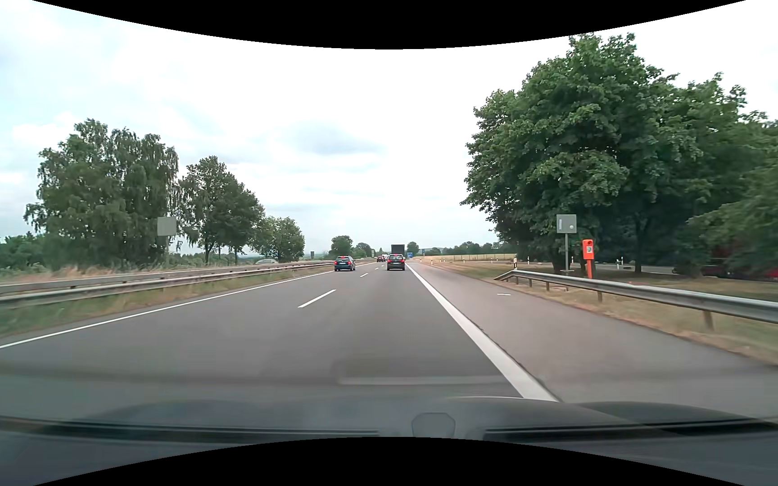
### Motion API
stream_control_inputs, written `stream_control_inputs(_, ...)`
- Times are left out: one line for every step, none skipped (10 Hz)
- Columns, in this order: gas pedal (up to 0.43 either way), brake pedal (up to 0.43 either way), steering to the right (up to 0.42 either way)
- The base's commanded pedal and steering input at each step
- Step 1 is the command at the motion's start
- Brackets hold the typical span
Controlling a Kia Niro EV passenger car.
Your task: Follow the waypoints while adhering to traffic rules and regulations
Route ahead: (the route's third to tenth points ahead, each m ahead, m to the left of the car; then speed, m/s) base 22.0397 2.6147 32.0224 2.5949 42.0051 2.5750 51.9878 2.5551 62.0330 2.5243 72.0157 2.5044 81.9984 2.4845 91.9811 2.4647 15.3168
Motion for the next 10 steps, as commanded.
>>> stream_control_inputs(0.000, 0.000, -0.001)
stream_control_inputs(0.000, 0.000, -0.002)
stream_control_inputs(0.000, 0.000, -0.002)
stream_control_inputs(0.000, 0.000, -0.002)
stream_control_inputs(0.000, 0.000, -0.003)
stream_control_inputs(0.000, 0.000, -0.003)
stream_control_inputs(0.000, 0.000, -0.003)
stream_control_inputs(0.000, 0.000, -0.004)
stream_control_inputs(0.000, 0.000, -0.004)
stream_control_inputs(0.000, 0.000, -0.004)
